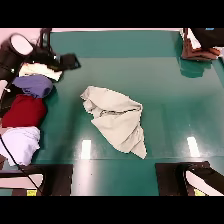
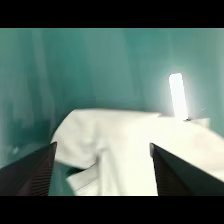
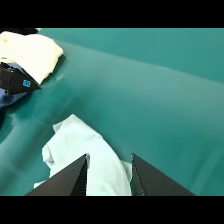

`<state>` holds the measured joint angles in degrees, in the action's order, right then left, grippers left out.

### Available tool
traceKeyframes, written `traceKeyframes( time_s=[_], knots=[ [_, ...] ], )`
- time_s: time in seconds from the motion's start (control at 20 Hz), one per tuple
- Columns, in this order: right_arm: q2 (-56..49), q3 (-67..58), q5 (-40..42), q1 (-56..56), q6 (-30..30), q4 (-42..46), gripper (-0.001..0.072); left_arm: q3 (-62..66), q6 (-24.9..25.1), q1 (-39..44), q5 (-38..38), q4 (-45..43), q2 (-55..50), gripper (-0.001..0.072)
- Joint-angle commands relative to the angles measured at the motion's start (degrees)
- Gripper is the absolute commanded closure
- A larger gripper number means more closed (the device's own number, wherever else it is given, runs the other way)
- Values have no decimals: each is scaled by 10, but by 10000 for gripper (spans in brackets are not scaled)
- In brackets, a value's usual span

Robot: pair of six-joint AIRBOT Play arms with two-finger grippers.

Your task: Fold the shirts.

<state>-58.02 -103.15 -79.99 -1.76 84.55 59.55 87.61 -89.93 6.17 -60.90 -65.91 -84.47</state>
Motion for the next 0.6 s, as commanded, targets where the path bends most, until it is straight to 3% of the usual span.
traceKeyframes(
  time_s=[0.0, 0.2, 0.45, 0.5, 0.55],
  knots=[
    [14, 65, 10, 0, 5, -1, 406, -77, 2, -46, -3, 4, -60, 43],
    [35, 157, 62, 0, 5, -19, 406, -89, 69, -31, 15, 75, -127, 43],
    [41, 229, 76, 2, 6, -45, 406, -89, 75, 10, 73, 71, -141, 45],
    [41, 239, 72, 7, 12, -45, 406, -89, 73, 11, 74, 71, -141, 98],
    [42, 251, 62, 15, 16, -45, 406, -89, 74, 11, 73, 76, -141, 226]
  ],
)
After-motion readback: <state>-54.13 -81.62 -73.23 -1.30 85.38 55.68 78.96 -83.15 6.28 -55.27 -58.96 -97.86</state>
